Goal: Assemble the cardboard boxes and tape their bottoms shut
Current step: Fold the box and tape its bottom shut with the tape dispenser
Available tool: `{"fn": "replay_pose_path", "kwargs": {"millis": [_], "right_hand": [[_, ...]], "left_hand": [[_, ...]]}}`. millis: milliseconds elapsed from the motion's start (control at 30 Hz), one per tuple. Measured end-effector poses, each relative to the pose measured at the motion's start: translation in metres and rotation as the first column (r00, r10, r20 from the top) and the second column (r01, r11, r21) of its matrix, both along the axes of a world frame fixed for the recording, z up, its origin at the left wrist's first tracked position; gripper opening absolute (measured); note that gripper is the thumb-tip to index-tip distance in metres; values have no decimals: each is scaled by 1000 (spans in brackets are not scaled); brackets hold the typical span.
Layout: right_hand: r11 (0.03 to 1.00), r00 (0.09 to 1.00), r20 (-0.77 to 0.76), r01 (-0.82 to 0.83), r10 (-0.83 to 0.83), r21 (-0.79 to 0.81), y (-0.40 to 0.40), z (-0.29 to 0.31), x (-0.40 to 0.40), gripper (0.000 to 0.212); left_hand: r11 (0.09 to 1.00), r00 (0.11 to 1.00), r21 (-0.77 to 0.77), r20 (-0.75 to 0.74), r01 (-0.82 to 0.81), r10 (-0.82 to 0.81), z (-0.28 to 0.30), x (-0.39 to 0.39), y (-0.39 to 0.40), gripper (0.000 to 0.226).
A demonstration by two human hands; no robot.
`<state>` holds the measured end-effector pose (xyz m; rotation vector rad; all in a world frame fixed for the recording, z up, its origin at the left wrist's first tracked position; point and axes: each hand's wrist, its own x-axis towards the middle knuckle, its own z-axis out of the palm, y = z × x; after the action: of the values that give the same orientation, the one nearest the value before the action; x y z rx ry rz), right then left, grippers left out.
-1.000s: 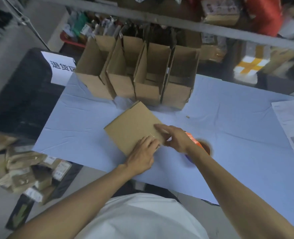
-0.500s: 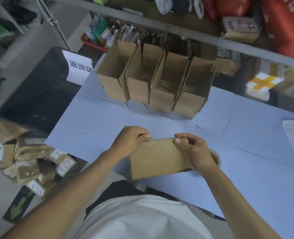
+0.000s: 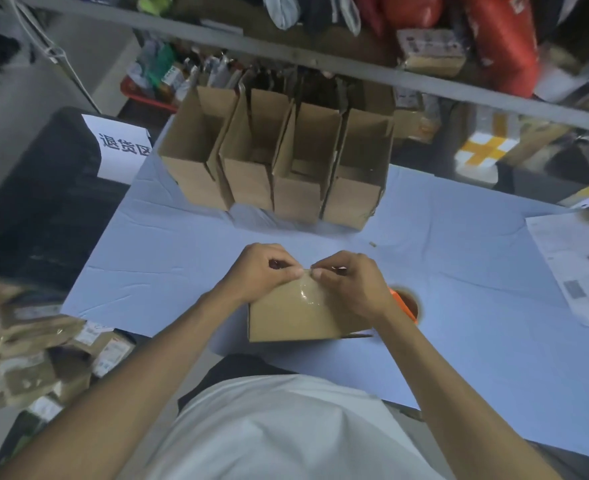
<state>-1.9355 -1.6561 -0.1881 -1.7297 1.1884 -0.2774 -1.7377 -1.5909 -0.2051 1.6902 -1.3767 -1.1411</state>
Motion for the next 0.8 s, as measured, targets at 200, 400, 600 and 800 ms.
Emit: {"fn": "replay_pose_path", "kwargs": {"millis": [200,400,600,800], "right_hand": [[999,999,47,7,-9,51,7,-6,-9,5],[995,995,52,86,-83,-41,12,-13,-5,11],[985,986,47,162,-160,-62,12,-15,-2,9],[971,992,-98,49,-73,-233,-5,-12,-3,20]], "left_hand": [[992,982,19,138,128,-129,8,-6,-2,6],[993,925,-60,373,101,-72,11,-13,-1,7],[993,969,-23,218,-119,121,5,-17,0,9],[983,958,-97,225,-158,176,10,-16,-17,5]]}}
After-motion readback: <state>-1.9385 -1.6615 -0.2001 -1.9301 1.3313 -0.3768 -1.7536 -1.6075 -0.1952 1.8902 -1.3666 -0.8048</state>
